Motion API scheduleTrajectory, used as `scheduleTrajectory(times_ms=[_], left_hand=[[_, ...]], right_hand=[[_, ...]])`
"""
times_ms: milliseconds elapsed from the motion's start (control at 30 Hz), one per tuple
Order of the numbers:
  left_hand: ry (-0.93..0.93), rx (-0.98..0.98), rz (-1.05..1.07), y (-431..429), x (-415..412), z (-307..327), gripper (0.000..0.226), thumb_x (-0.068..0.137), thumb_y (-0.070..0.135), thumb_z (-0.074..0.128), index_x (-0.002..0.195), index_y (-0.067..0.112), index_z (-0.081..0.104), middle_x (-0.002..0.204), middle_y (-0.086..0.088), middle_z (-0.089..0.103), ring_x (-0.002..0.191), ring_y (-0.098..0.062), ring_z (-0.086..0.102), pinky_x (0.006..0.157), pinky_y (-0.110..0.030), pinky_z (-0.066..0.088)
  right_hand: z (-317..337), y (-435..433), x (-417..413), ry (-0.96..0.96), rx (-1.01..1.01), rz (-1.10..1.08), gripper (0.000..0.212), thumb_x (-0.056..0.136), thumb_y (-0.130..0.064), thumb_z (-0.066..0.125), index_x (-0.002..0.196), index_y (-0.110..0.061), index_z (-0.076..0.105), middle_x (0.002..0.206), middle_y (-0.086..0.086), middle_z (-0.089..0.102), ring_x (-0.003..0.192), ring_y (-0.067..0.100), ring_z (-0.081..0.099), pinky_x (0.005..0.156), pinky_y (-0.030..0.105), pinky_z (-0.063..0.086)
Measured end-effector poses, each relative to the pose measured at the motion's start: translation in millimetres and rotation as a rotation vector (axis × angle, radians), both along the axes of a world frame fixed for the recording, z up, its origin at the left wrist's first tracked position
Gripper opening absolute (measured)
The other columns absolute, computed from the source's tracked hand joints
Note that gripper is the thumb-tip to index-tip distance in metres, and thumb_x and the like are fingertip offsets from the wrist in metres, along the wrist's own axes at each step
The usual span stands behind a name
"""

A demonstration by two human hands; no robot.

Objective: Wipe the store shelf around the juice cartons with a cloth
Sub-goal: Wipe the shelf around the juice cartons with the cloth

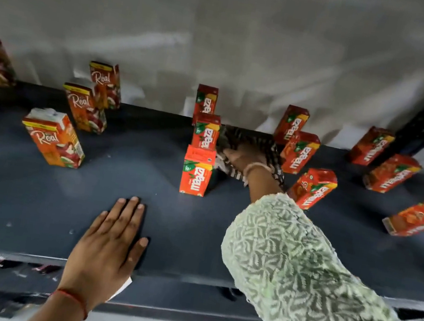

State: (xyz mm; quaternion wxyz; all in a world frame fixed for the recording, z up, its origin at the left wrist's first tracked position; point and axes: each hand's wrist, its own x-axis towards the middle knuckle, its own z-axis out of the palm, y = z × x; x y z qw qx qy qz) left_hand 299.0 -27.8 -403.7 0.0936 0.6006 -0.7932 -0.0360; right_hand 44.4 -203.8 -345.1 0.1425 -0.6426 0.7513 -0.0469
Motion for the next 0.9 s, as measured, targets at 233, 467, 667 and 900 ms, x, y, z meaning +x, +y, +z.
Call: scheduleTrajectory(times_ms=[233, 467, 667, 900], left_hand=[[0.023, -0.063, -0.001, 0.1, -3.4, 0.0, 0.075, 0.086, 0.055, 0.004, 0.134, 0.006, 0.036, 0.143, -0.013, 0.041, 0.133, -0.030, 0.035, 0.110, -0.033, 0.016], [0.044, 0.050, -0.021, 6.2, -4.8, 10.5, 0.065, 0.088, 0.047, 0.013, 0.141, 0.010, 0.013, 0.154, -0.007, 0.013, 0.143, -0.021, 0.007, 0.117, -0.036, 0.007], [0.050, 0.041, -0.090, 10.8, 27.3, 13.8, 0.052, 0.095, 0.031, 0.026, 0.142, 0.012, 0.014, 0.154, -0.004, 0.014, 0.142, -0.017, 0.009, 0.116, -0.033, 0.007], [0.058, 0.053, -0.100, 6.9, 100.4, 15.5, 0.051, 0.095, 0.031, 0.022, 0.141, 0.010, 0.014, 0.154, -0.006, 0.016, 0.142, -0.018, 0.011, 0.116, -0.032, 0.009]], right_hand=[[-17.2, 86.9, 3.1, -0.030, -0.019, 0.167, 0.054, 0.091, -0.035, 0.039, 0.143, -0.031, 0.025, 0.157, 0.004, 0.021, 0.147, 0.024, 0.008, 0.120, 0.044, 0.012], [-14.3, 208.1, 6.0, -0.199, -0.036, 0.301, 0.052, 0.085, -0.034, 0.051, 0.136, -0.032, 0.041, 0.153, 0.005, 0.031, 0.145, 0.018, 0.018, 0.118, 0.030, 0.014], [-11.7, 270.3, -22.6, -0.127, -0.229, 0.092, 0.057, 0.066, -0.003, 0.055, 0.118, -0.026, 0.063, 0.134, 0.005, 0.058, 0.129, 0.021, 0.048, 0.116, 0.027, 0.024], [3.5, 259.9, 34.3, 0.043, -0.333, -0.367, 0.040, 0.072, -0.009, 0.050, 0.105, -0.022, 0.068, 0.107, 0.008, 0.072, 0.100, 0.031, 0.065, 0.082, 0.034, 0.053]])
